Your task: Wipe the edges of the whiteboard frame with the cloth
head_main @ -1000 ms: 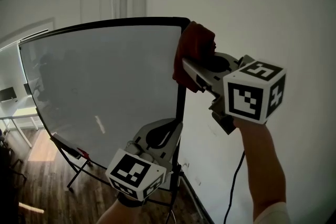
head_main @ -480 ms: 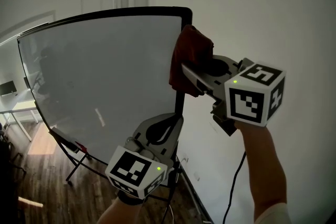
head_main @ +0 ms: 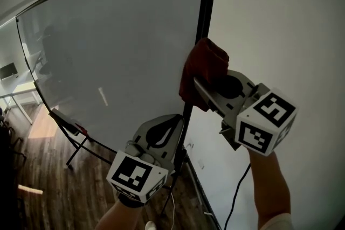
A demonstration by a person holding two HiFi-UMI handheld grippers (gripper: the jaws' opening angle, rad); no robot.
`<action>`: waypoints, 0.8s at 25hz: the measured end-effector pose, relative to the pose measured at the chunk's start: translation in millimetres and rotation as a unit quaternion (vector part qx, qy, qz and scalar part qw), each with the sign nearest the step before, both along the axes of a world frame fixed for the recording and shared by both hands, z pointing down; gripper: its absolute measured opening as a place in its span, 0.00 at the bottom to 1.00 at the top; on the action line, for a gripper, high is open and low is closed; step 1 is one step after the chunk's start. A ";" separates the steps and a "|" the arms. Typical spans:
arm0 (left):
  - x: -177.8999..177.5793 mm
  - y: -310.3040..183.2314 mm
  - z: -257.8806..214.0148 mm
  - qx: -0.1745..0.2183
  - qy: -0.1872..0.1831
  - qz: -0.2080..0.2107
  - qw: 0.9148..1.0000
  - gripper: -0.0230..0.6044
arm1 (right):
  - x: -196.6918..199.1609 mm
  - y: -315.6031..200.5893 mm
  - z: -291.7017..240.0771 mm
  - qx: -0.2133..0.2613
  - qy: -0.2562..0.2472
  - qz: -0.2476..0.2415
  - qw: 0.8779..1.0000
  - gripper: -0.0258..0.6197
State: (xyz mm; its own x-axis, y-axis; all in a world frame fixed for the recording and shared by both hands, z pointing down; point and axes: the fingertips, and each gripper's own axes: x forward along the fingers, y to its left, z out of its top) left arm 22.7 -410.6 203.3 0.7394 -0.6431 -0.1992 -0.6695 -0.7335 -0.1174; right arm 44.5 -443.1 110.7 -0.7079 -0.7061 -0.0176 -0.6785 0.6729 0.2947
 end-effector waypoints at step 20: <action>5.5 -27.3 97.5 -0.027 0.016 0.008 0.999 0.05 | 10.8 -14.6 132.8 -0.028 -0.039 -0.039 0.998 0.13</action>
